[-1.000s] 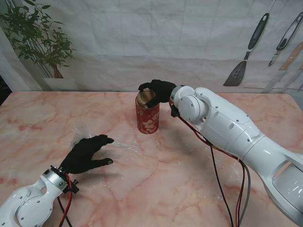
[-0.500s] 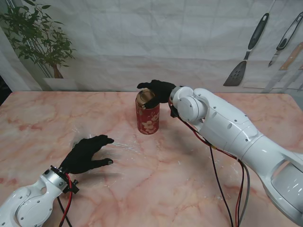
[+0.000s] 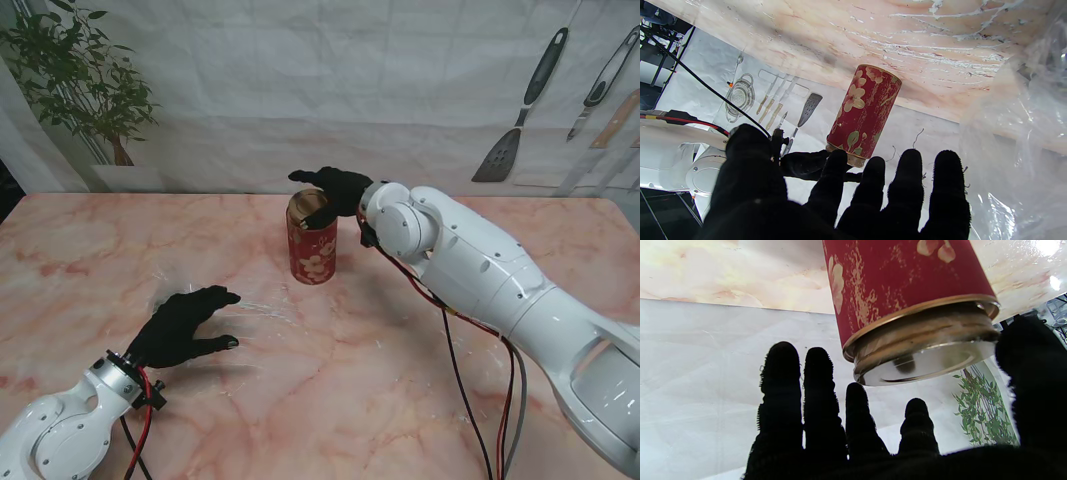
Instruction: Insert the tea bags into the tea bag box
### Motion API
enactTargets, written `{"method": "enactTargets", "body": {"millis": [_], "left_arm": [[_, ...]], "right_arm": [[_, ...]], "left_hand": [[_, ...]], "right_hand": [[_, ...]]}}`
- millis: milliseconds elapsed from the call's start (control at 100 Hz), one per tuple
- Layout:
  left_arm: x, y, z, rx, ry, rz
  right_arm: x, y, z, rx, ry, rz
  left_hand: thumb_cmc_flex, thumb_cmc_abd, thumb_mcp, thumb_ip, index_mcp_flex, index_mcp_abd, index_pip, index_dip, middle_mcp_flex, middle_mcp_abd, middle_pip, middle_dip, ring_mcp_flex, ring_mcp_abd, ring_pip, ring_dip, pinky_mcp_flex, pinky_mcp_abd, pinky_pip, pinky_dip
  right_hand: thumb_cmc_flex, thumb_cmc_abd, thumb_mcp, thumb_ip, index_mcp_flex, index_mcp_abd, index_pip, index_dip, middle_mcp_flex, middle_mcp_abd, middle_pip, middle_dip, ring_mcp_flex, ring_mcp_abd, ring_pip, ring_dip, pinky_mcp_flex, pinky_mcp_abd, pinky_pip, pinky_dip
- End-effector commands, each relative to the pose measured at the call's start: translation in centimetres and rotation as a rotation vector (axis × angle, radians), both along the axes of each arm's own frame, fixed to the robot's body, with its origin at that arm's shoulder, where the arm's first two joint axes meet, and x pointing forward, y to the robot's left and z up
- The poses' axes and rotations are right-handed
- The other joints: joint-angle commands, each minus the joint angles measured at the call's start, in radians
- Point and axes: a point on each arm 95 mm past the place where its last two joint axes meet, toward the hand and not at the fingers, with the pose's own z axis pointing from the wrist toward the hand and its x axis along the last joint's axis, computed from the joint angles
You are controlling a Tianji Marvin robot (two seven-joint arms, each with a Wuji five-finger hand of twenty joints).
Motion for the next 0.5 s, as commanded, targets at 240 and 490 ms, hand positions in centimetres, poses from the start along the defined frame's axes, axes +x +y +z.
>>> {"method": "enactTargets", "body": {"millis": [240,490], "left_arm": [[0.2,-0.1,0.2,0.03,0.002,-0.006],[0.5,-0.3,0.3,0.03,-0.004,-0.014]], "right_arm": [[-1.0,-2.1,0.1,0.058,-0.041,-0.025],[-2.6,-4.8,-0.2,0.141,-0.101,-0.061]], "left_hand": [[0.003,0.033,0.006,0.023,0.031,-0.02,0.007,0.005,0.006,-0.033,-0.004,-0.004,0.017,-0.035,-0.02,0.007,-0.004,-0.018,0.019,0.01],[-0.004,0.035,0.005,0.023,0.032,-0.025,0.008,0.005,0.013,-0.04,-0.004,-0.004,0.015,-0.031,-0.022,0.005,-0.006,-0.012,0.016,0.01]], "right_hand": [[-0.071,-0.007,0.027,0.006,-0.027,-0.017,0.003,0.022,-0.046,-0.012,-0.072,-0.004,-0.075,0.015,-0.178,-0.088,-0.095,0.094,-0.161,-0.074],[-0.072,0.017,0.019,0.01,-0.036,-0.016,0.013,0.17,-0.047,-0.028,-0.143,-0.036,-0.198,0.016,-0.406,-0.23,-0.24,0.104,-0.334,-0.221]]}}
